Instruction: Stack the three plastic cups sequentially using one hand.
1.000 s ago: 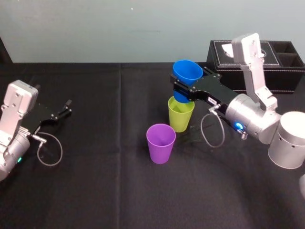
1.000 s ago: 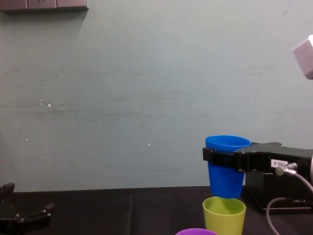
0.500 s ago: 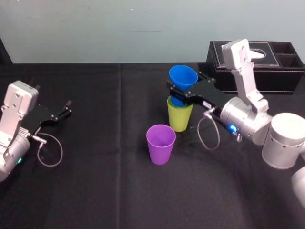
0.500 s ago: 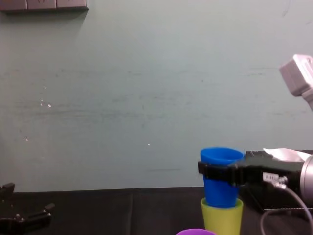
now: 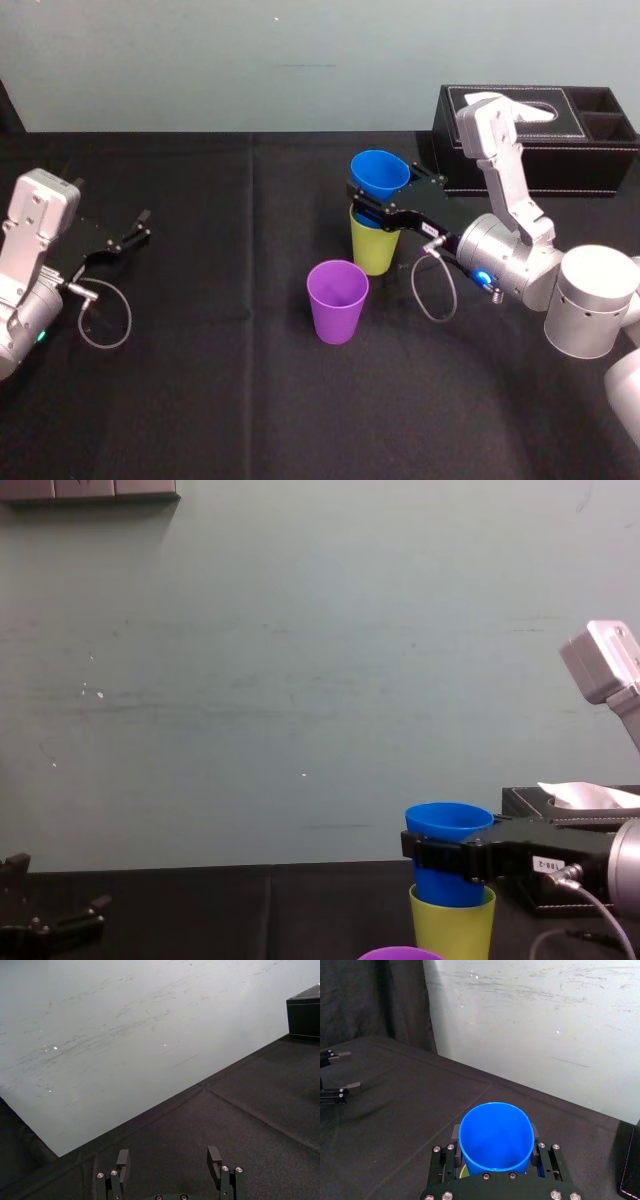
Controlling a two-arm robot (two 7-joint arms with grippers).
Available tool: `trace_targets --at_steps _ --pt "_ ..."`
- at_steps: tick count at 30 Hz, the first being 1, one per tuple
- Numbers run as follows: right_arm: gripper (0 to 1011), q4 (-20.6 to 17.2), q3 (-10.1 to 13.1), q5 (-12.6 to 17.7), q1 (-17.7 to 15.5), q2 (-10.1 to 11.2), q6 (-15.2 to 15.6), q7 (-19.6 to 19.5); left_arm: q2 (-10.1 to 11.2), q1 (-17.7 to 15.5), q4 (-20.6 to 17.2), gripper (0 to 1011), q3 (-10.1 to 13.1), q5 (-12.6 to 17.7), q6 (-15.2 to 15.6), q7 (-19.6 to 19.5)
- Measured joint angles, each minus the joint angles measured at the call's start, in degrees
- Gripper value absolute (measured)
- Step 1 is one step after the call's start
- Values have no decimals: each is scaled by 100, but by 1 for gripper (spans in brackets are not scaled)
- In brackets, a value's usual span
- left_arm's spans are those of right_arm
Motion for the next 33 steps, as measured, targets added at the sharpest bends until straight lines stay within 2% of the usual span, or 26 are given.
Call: trace_targets --at_steps 17,33 --pt "726 -133 27 76 -210 81 76 38 0 0 0 1011 0 0 0 0" --pt "726 -115 14 68 -242 92 20 35 0 0 0 1011 0 0 0 0"
